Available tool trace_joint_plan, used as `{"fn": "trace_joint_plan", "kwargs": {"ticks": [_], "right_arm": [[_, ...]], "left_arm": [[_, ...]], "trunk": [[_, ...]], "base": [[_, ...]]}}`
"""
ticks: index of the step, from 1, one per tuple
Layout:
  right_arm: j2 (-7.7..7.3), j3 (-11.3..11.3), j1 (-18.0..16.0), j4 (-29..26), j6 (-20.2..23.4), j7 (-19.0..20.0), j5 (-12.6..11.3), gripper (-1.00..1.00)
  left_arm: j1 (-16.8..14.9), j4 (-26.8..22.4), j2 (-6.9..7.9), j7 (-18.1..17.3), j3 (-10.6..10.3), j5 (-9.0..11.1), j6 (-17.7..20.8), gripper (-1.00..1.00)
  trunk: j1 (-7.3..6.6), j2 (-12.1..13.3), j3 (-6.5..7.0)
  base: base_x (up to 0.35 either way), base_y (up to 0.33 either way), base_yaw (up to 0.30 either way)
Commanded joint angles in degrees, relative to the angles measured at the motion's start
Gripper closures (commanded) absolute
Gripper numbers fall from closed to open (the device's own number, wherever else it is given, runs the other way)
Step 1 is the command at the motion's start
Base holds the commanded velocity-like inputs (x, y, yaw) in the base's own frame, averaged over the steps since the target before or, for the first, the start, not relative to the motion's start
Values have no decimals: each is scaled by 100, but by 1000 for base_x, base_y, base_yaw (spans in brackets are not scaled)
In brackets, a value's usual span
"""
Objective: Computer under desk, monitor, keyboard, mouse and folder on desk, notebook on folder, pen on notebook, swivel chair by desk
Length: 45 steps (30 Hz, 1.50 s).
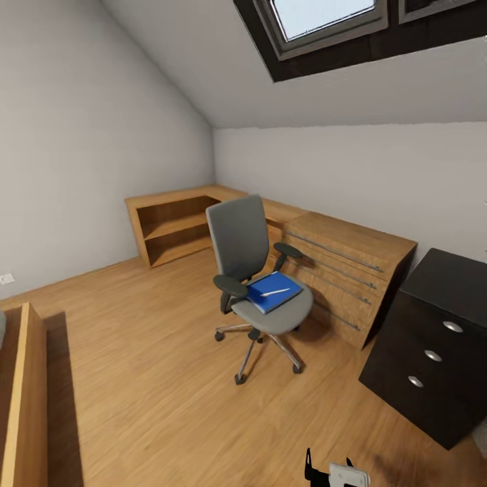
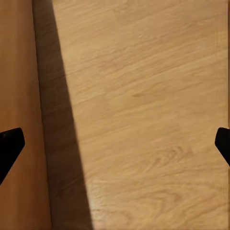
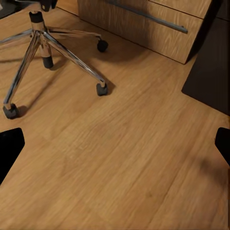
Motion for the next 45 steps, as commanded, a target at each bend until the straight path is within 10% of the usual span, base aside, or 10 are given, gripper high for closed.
{"fn": "trace_joint_plan", "kwargs": {"ticks": [1, 25, 45], "right_arm": [[1, -31, -5, 7, -8, -41, 62, -100], [1, -29, -5, 24, 32, -32, 69, -100], [-8, -29, -5, 20, 32, 295, 71, -100]], "left_arm": [[-5, -3, 6, 36, -47, 39, -23, -100], [-5, 7, 14, 34, -36, 37, -47, -100], [-5, 9, 14, 33, -36, 37, -47, -100]], "trunk": [[-23, 39, 13], [-133, 239, 103], [-133, 239, 109]], "base": [[0, 0, -150], [-10, 0, -246], [-307, 70, -259]]}}
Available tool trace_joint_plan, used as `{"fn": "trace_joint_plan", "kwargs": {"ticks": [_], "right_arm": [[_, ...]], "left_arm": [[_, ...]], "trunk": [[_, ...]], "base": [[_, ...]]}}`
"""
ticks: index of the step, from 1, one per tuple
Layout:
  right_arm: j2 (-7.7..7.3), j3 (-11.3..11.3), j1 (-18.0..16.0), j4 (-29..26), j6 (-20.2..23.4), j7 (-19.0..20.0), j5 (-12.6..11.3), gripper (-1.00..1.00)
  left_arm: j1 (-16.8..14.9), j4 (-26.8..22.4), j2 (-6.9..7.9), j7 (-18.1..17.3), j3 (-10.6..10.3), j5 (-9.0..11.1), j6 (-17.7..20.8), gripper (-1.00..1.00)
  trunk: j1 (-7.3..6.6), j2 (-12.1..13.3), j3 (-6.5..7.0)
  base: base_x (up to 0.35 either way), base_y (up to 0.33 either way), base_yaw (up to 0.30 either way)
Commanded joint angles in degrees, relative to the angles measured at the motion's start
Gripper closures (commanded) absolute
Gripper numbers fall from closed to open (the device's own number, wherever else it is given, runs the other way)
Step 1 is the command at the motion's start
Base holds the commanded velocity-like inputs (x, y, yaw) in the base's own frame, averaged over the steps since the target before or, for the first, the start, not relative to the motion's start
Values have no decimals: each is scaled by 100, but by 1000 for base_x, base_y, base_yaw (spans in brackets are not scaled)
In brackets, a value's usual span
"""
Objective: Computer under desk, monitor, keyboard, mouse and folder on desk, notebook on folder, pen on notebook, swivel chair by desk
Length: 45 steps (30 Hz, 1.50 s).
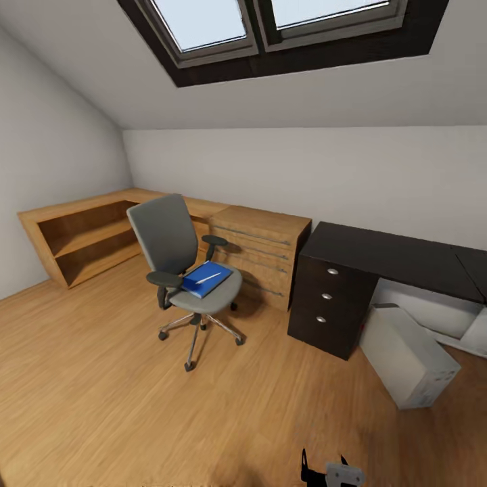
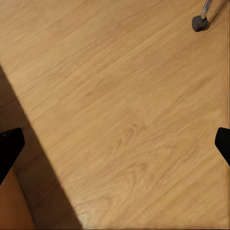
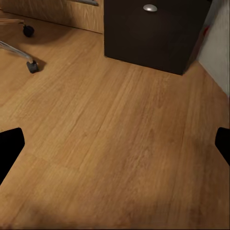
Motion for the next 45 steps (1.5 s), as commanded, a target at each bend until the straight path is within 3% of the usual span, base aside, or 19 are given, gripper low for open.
{"fn": "trace_joint_plan", "kwargs": {"ticks": [1, 14, 28, 45], "right_arm": [[1, -30, -6, 9, -11, -38, 61, -100], [1, -30, -6, 12, -11, -18, 67, -100], [1, -30, -6, 19, -11, -17, 65, -100], [4, -37, -6, 21, -11, -17, 59, -100]], "left_arm": [[-4, -6, 5, 37, -48, 40, -20, -100], [-4, -7, -4, 37, -61, 26, -20, -100], [-4, -11, 1, 37, -48, 31, -20, -100], [-4, -21, -8, 79, -78, 31, -29, -100]], "trunk": [[-3, -3, -2], [-3, -3, 73], [-310, 558, 421], [-684, 1240, 753]], "base": [[-190, 32, -248], [-36, 6, -212], [-1, 0, -184], [-2, 0, -15]]}}
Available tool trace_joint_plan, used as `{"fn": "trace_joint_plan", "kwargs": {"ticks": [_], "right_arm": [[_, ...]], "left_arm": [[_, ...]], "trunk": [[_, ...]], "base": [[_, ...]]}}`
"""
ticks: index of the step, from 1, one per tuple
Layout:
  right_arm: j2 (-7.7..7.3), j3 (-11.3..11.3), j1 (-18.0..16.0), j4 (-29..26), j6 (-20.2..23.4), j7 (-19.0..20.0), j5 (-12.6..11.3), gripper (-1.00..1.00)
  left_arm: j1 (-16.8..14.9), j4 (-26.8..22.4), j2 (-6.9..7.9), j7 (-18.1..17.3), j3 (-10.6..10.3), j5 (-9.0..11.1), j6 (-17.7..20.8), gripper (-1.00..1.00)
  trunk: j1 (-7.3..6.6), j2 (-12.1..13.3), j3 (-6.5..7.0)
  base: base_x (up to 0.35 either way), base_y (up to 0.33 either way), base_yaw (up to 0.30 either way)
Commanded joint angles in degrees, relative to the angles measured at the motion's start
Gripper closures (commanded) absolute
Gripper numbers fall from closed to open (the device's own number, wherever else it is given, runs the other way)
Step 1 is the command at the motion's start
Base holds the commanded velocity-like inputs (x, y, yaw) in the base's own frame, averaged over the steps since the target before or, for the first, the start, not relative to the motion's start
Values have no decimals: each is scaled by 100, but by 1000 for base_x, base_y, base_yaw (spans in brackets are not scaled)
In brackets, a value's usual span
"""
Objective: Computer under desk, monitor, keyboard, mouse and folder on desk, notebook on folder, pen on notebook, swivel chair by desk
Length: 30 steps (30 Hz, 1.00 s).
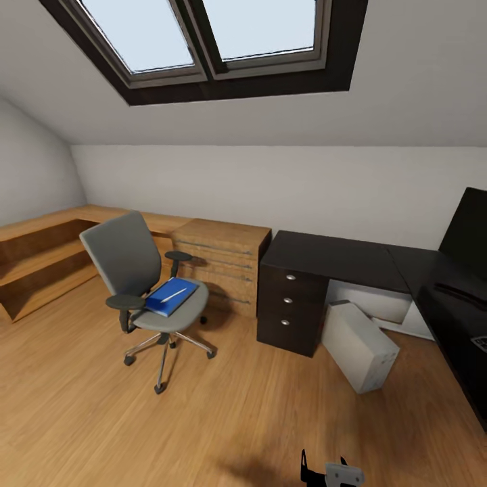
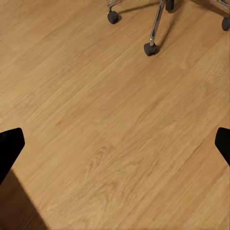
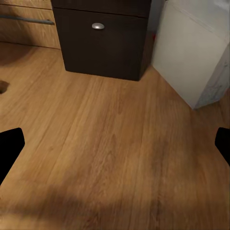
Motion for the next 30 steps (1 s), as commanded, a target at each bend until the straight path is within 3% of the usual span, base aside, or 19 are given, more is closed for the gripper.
{"fn": "trace_joint_plan", "kwargs": {"ticks": [1, 26, 30], "right_arm": [[0, -31, -5, 9, -13, -41, 61, -100], [-8, -32, -5, 18, -13, -41, 60, -100], [122, -60, 126, 8, 119, 89, 66, -100]], "left_arm": [[-6, -3, 5, 37, -49, 39, -22, -100], [-6, -1, 5, 39, -52, 39, -22, -100], [-6, 128, -125, 26, -50, 99, -72, -100]], "trunk": [[-23, 38, 13], [-572, 1041, 462], [-572, 1039, 461]], "base": [[-66, 0, 0], [-274, 0, 0], [0, 0, 0]]}}
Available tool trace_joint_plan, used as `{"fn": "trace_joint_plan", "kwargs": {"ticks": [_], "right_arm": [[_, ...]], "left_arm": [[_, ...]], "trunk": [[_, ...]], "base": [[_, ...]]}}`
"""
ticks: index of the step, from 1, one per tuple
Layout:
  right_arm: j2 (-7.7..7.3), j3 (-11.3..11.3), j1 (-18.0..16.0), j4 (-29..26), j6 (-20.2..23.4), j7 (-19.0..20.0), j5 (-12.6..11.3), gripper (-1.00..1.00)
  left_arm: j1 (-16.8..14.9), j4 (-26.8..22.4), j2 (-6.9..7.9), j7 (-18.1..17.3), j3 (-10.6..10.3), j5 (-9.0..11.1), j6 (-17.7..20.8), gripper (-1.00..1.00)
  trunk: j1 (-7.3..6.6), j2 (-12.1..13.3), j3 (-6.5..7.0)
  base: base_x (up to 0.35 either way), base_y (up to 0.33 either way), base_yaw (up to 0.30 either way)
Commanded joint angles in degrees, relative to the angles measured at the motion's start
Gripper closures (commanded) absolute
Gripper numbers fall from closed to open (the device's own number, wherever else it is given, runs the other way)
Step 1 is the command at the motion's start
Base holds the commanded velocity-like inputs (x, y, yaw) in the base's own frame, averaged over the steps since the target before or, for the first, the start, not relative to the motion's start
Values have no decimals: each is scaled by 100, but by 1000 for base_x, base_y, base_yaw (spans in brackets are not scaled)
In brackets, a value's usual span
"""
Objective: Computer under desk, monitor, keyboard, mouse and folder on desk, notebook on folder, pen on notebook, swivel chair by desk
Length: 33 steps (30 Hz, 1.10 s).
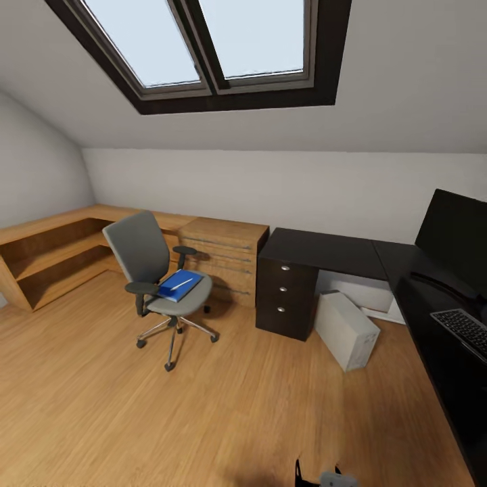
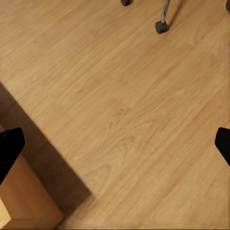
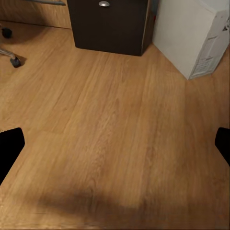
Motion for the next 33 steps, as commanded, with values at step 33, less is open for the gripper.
{"fn": "trace_joint_plan", "kwargs": {"ticks": [33], "right_arm": [[16, 49, 144, 28, -189, -258, 77, -100]], "left_arm": [[3, 218, -121, 200, -61, -71, -157, -100]], "trunk": [[-593, 1079, 479]], "base": [[0, 0, 0]]}}
